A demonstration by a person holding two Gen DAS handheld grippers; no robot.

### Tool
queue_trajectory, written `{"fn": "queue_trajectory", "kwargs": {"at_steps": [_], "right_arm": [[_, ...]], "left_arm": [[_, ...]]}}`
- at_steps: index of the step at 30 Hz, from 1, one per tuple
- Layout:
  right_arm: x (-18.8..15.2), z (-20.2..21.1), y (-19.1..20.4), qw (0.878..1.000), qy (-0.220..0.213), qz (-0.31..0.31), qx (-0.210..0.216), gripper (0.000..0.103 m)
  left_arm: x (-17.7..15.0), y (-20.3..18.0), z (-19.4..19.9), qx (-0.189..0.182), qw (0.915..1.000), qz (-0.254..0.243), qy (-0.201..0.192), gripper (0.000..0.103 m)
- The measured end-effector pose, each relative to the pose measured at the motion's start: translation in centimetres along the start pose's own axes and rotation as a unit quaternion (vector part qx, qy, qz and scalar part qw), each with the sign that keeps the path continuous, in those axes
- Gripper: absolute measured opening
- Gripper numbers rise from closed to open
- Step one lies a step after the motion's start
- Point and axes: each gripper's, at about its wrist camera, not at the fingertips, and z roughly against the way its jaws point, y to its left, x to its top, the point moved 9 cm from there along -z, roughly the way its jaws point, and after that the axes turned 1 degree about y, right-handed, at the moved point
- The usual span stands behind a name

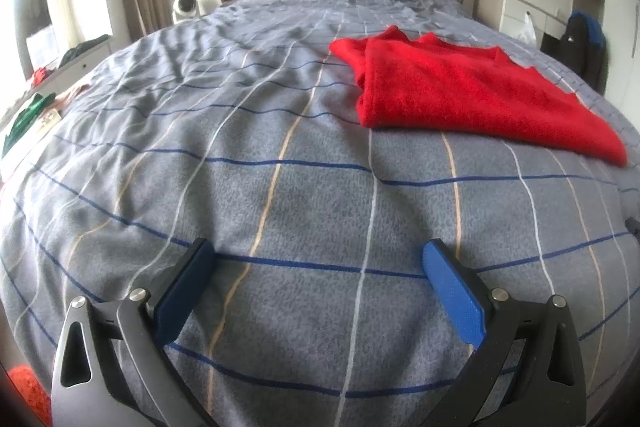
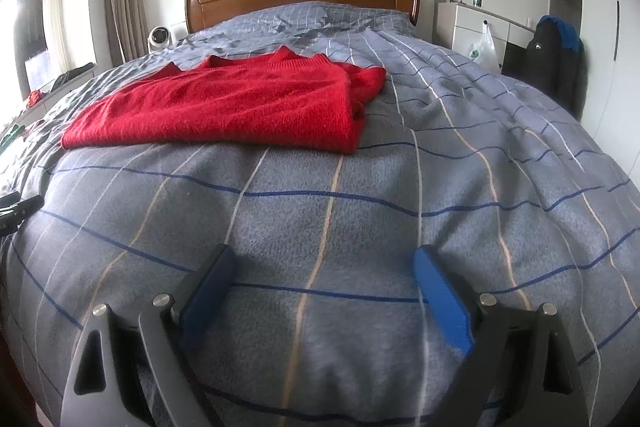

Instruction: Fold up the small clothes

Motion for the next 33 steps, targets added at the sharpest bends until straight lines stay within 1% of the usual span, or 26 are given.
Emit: {"fn": "queue_trajectory", "kwargs": {"at_steps": [4,9,19,33], "right_arm": [[0.18,-0.47,-0.16,1.0,0.012,-0.002,0.0,0.094],[0.02,-0.38,-0.18,1.0,0.002,-0.002,-0.011,0.094],[-0.12,-0.1,-0.28,1.0,-0.01,-0.007,-0.001,0.095],[-0.11,0.08,-0.25,1.0,-0.017,-0.008,-0.008,0.095]], "left_arm": [[-0.08,0.07,0.16,-0.003,1.0,-0.002,-0.002,0.103],[-0.09,0.07,0.2,0.0,1.0,-0.002,-0.004,0.103],[-0.04,0.02,0.3,0.008,0.9999,0.0,-0.011,0.103],[-0.02,-0.09,0.4,0.011,0.9998,0.001,-0.014,0.103]]}}
